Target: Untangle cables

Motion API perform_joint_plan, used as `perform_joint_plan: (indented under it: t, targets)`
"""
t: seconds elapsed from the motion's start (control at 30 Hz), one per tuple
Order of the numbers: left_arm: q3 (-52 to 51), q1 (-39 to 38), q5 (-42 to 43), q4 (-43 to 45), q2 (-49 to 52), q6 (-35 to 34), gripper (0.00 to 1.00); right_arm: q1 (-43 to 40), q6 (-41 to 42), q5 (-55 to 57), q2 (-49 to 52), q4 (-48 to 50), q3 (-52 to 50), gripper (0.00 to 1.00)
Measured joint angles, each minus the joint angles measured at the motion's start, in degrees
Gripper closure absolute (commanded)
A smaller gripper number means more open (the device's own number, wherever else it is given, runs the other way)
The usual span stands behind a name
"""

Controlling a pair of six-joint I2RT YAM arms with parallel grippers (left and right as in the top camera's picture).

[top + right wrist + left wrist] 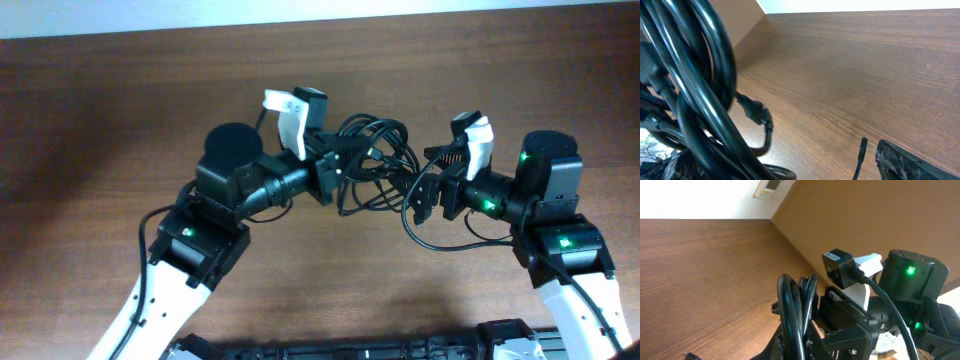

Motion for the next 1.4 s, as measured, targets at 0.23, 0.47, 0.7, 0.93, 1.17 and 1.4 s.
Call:
perform_joint_plan:
  t: [0.23, 0.47, 0.7, 0.93, 1.17, 1.4]
  targets:
    - [0.0, -4.11, -0.57, 0.44, 0.15, 0.0, 1.0, 0.0, 3.28, 7.58, 0.0, -2.93, 0.0, 0.02]
    - [0.0, -4.35, 1.97, 0.66, 0.2, 0.0, 1.0, 0.0, 9.73, 19.17, 0.0, -5.97, -0.02, 0.01]
    - [0.0, -2.84, -0.37, 0.96, 0.2, 0.0, 1.0, 0.0, 9.64, 21.0, 0.0, -6.01, -0.02, 0.02]
    - [0.0, 2.1, -5.51, 0.96, 0.2, 0.0, 1.0, 0.0, -3.17, 14.64, 0.0, -9.16, -0.02, 0.02]
    - [0.0, 3.23, -6.69, 0.2, 0.2, 0.0, 1.0, 0.0, -7.8, 9.92, -0.07, -7.93, -0.02, 0.02]
    - [0.0, 3.23, -3.87, -3.54, 0.2, 0.0, 1.0, 0.0, -7.3, 6.73, -2.32, -5.44, -0.02, 0.02]
